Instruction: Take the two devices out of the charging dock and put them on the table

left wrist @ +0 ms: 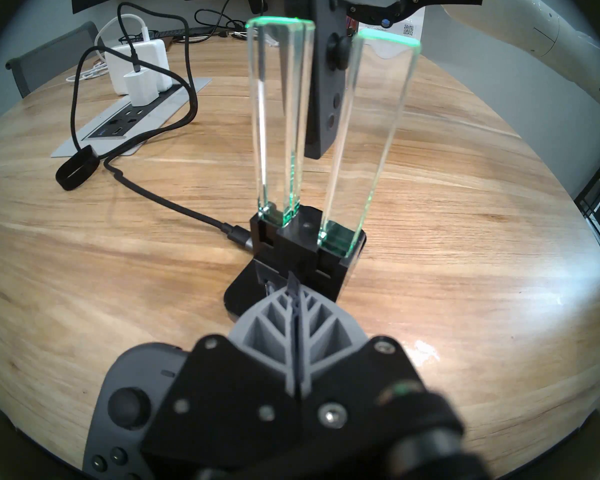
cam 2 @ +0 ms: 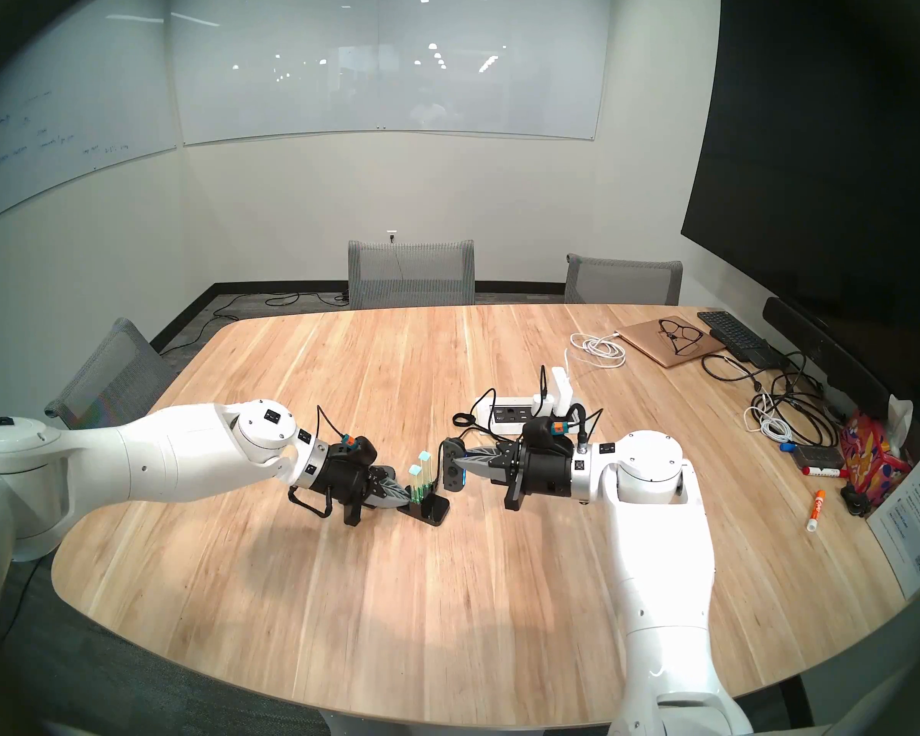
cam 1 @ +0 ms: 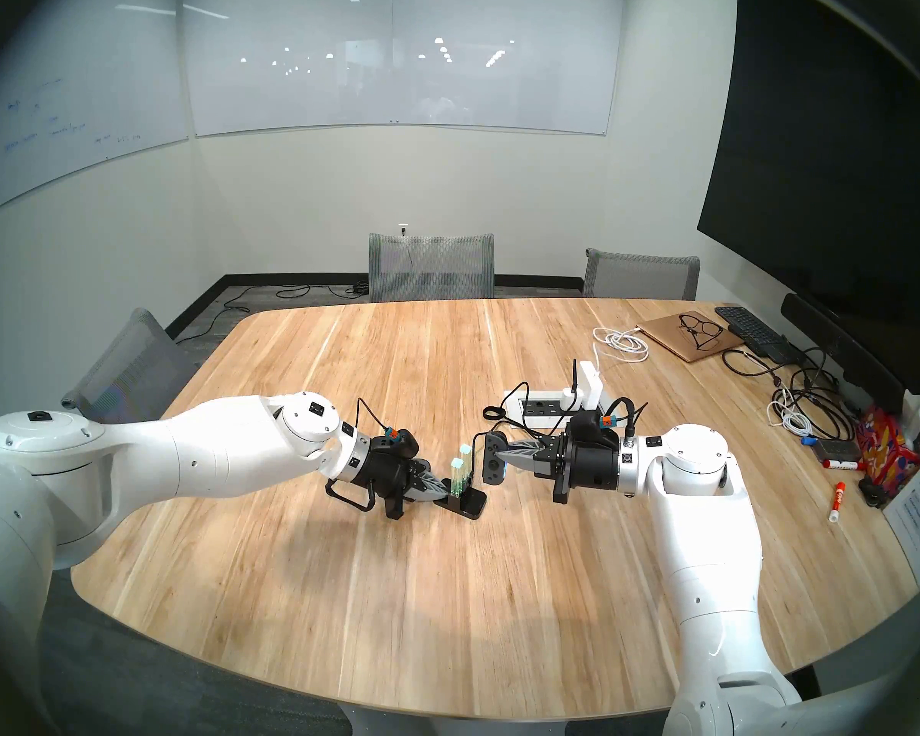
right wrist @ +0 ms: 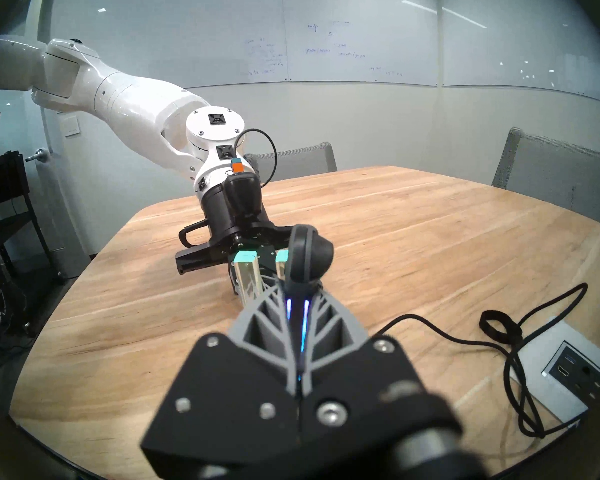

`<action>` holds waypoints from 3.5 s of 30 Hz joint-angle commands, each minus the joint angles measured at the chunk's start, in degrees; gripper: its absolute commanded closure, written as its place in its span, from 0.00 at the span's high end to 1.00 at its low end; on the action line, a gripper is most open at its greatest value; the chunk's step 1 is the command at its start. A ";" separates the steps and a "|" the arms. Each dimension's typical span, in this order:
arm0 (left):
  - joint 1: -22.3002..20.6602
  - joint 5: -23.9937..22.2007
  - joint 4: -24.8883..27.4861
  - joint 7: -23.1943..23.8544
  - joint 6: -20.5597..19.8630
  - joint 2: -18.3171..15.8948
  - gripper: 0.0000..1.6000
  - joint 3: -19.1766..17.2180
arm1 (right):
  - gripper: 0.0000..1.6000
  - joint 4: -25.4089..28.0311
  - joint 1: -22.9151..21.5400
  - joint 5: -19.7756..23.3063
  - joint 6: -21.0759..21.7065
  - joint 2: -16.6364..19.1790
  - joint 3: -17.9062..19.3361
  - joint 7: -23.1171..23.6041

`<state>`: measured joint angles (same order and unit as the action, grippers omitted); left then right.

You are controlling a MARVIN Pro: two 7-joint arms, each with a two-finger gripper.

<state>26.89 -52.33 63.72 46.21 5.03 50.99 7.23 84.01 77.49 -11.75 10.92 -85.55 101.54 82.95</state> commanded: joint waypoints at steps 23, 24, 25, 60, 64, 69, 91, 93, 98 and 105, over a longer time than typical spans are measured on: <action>0.29 0.06 0.10 0.09 -0.25 -0.04 0.00 0.28 | 0.00 1.03 0.84 0.41 -0.81 1.93 5.85 0.54; 0.29 0.06 0.10 0.09 -0.25 -0.04 0.00 0.28 | 0.00 1.00 0.92 0.51 -0.92 2.06 6.17 0.81; 0.29 0.06 0.10 0.09 -0.25 -0.04 0.00 0.28 | 0.00 0.88 0.99 0.63 -1.07 2.24 6.50 1.07; 0.29 0.06 0.09 0.09 -0.24 -0.04 0.00 0.28 | 0.00 -5.90 -1.43 5.71 -4.25 9.66 9.80 2.05; 0.29 0.06 0.10 0.09 -0.25 -0.04 0.00 0.28 | 0.00 -5.76 -1.27 5.42 -3.50 10.06 9.64 2.05; 0.29 0.06 0.10 0.09 -0.26 -0.04 0.00 0.28 | 0.00 -5.66 -1.04 4.54 -2.38 10.52 8.93 2.05; 0.29 0.06 0.10 0.09 -0.25 -0.04 0.00 0.28 | 0.00 -6.29 -2.11 -2.64 5.16 10.04 7.16 -3.04; 0.29 0.06 0.10 0.09 -0.25 -0.04 0.00 0.28 | 0.00 -7.14 -2.58 -3.22 5.85 10.11 6.94 -3.50; 0.29 0.06 0.10 0.09 -0.26 -0.04 0.00 0.28 | 0.00 -8.76 -3.66 -4.75 7.07 10.28 6.14 -4.61; 0.29 0.06 0.10 0.09 -0.26 -0.05 0.00 0.28 | 0.00 -10.73 -5.27 -6.28 8.92 10.55 4.90 -5.45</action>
<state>26.89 -52.33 63.71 46.20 5.03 50.99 7.24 74.81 74.01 -16.66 18.11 -75.29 107.63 78.16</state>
